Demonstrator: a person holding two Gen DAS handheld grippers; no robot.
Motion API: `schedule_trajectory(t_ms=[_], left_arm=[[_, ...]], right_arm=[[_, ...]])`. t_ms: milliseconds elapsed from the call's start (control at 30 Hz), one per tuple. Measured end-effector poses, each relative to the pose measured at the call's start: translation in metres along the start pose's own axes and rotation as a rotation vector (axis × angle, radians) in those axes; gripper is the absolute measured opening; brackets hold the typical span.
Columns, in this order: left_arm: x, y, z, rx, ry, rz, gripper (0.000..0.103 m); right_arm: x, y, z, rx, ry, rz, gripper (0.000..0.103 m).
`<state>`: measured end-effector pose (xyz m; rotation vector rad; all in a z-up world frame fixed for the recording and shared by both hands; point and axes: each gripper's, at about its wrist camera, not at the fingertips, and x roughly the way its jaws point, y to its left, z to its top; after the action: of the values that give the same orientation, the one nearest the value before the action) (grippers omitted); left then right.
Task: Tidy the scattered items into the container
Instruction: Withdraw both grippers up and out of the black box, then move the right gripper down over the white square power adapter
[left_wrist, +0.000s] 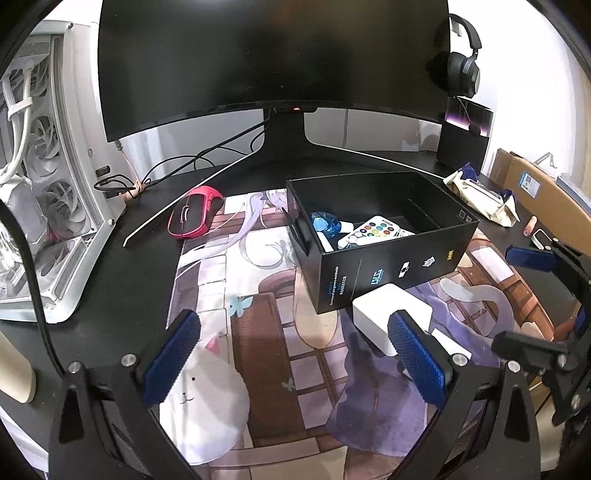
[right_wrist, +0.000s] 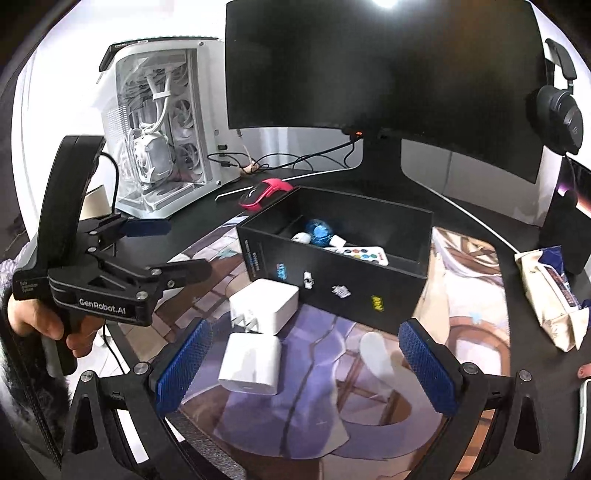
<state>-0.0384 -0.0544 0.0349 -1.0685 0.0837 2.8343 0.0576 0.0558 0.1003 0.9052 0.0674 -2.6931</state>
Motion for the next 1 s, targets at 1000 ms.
schedule_trajectory(t_ms=[1000], left_arm=[[0.005, 0.005, -0.002, 0.005, 0.021, 0.01, 0.102]], right_arm=[[0.044, 0.019, -0.031, 0.064, 0.083, 0.055, 0.103]])
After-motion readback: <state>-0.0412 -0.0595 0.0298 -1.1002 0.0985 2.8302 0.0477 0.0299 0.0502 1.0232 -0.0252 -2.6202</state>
